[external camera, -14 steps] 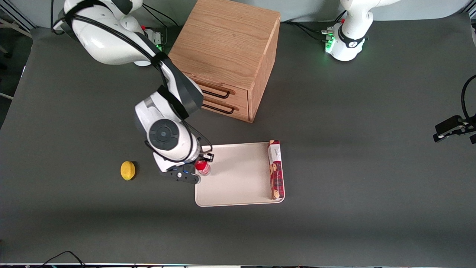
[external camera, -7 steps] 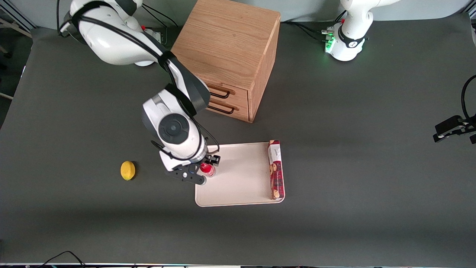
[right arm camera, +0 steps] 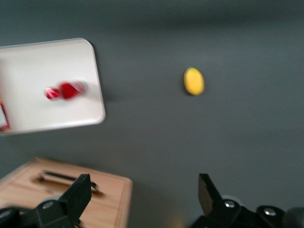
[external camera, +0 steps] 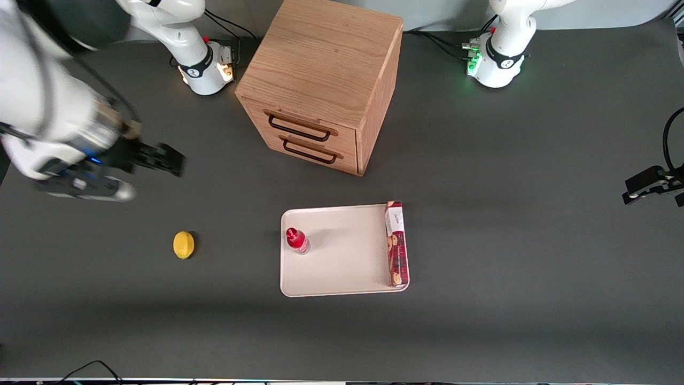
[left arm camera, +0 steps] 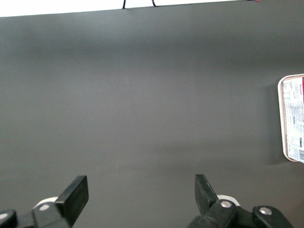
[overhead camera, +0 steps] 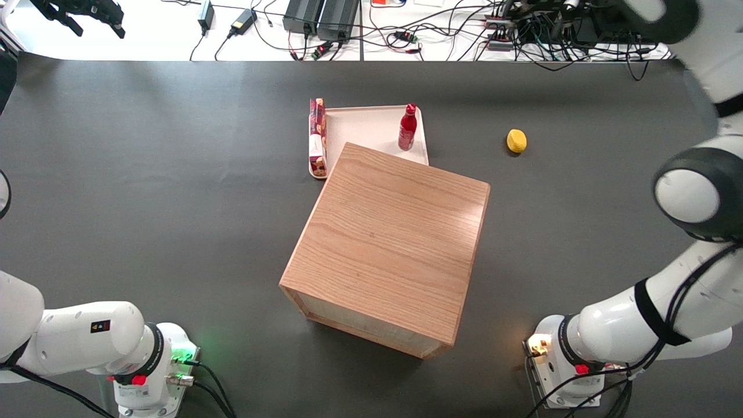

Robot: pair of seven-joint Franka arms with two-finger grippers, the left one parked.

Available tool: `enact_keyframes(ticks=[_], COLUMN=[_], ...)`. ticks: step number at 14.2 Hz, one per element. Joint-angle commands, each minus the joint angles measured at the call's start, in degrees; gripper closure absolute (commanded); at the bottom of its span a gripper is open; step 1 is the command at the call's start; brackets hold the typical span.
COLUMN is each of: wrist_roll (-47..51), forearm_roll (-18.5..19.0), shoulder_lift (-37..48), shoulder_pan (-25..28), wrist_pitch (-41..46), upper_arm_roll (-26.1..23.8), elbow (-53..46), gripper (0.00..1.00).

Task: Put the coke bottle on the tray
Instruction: 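Open the right gripper and withdraw it away from the tray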

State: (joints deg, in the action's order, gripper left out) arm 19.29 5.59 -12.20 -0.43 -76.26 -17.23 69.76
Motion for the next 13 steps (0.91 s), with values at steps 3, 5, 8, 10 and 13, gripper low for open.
enact_keyframes(ticks=[3,5,8,10,13], wrist_roll=[-17.7,-17.9,-16.9,-14.7,-12.5], forearm_roll=[-5.9,-5.9,-5.9,-5.9,-5.9], shoulder_lift=[28.0,31.8,29.2,26.3,21.2], shoulder_pan=[-0.1,0.1,0.2,0.3,0.9], wrist_pitch=[-20.9,-23.1,-20.6,-16.4,-11.2], upper_arm_roll=[16.4,17.1,17.1,16.7,16.7], elbow=[43.8,49.2,43.9,38.4,29.6], gripper=[0.0,0.0,0.0,0.0,0.0])
